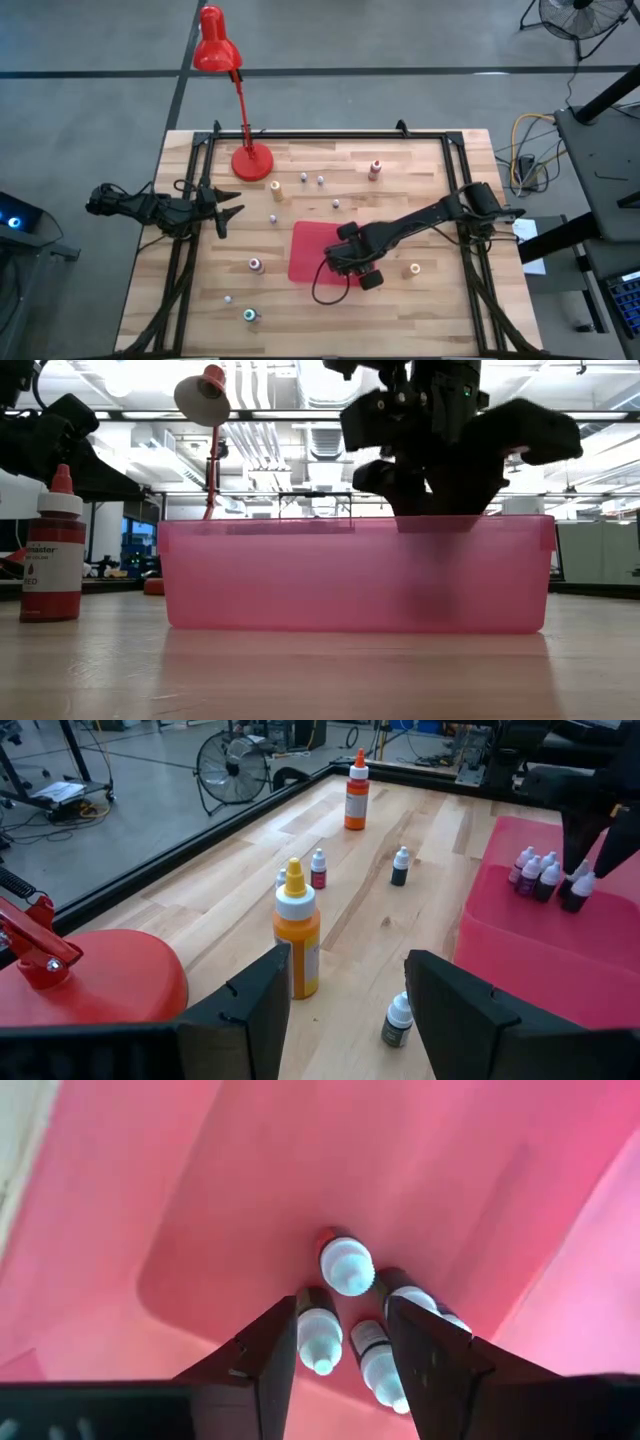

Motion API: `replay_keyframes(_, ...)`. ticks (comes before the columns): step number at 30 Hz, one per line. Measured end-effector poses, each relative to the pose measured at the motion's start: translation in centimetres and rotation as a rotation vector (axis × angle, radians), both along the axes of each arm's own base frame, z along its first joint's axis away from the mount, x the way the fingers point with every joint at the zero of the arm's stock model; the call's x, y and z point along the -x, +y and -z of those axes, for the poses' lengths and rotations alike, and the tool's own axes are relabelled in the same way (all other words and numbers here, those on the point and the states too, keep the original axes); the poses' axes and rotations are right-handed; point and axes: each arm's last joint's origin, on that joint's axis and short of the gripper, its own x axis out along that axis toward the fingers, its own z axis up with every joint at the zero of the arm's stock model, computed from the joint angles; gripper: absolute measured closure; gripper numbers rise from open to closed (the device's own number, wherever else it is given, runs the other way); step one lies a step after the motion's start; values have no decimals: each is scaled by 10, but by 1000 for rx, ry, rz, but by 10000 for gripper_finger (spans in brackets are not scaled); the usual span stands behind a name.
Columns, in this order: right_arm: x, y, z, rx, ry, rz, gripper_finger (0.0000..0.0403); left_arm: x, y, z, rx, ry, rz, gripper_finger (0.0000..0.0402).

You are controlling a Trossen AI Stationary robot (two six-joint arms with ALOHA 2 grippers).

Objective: Pick & Place food coloring
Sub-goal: Put the small black food coloring bottle in the red bin

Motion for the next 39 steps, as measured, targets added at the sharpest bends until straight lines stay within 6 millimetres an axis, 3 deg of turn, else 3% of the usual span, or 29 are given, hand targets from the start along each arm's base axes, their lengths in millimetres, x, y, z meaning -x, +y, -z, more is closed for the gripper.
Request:
replay_keyframes(11, 4, -2, -31, -3, -64, 2, 255, 0, 0, 0, 0, -1, 0, 232)
replay_keyframes(28, 5, -4, -121, -7, -236, 90, 248, 0, 0, 0, 0, 0, 1, 232)
replay_keyframes(39, 14, -12, -158, -50, -334, 134, 204, 0, 0, 0, 0, 0, 0, 232)
